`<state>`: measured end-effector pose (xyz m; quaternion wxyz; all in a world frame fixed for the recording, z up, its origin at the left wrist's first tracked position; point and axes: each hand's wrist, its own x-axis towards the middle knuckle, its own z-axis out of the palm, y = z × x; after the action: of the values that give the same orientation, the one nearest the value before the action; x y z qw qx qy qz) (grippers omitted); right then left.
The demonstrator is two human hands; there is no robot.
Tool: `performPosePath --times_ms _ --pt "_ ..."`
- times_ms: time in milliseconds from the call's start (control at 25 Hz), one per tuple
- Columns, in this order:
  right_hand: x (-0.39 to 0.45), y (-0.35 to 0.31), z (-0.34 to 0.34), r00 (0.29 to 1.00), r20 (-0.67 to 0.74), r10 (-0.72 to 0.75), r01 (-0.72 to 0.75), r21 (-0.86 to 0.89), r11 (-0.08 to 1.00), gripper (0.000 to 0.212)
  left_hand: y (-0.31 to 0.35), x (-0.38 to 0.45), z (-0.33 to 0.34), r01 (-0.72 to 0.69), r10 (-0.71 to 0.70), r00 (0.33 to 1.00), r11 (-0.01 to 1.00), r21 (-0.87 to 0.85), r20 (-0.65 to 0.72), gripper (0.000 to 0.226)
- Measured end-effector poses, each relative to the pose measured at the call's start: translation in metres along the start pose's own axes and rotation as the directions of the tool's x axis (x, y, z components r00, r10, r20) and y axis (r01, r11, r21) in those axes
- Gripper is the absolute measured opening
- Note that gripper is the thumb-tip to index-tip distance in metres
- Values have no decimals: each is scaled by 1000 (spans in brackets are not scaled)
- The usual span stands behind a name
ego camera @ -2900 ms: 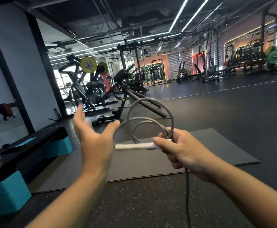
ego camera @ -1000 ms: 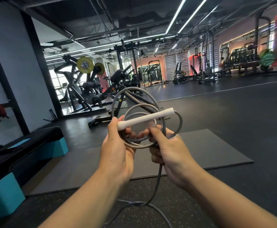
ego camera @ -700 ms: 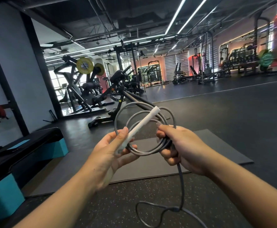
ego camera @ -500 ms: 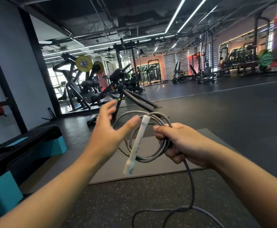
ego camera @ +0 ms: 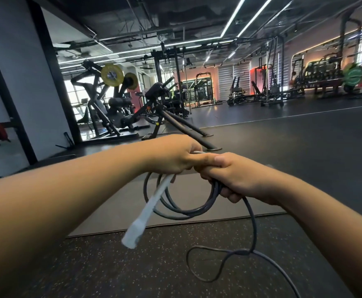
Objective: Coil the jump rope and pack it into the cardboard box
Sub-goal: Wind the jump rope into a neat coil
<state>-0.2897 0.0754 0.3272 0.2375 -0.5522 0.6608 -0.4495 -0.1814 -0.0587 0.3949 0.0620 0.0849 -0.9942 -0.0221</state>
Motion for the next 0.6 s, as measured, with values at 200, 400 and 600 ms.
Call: performPosePath --times_ms 200,400,600 --pt "-5 4 -10 997 -28 -70 69 -49 996 33 -9 -9 8 -19 12 996 997 -73 -92 66" --pt "-16 25 -35 987 -129 -91 100 59 993 42 -27 -32 3 -16 -118 977 793 -609 -179 59" --pt "-13 46 -31 987 -152 -56 95 264 960 40 -17 -36 9 -182 -360 897 225 -957 -256 52"
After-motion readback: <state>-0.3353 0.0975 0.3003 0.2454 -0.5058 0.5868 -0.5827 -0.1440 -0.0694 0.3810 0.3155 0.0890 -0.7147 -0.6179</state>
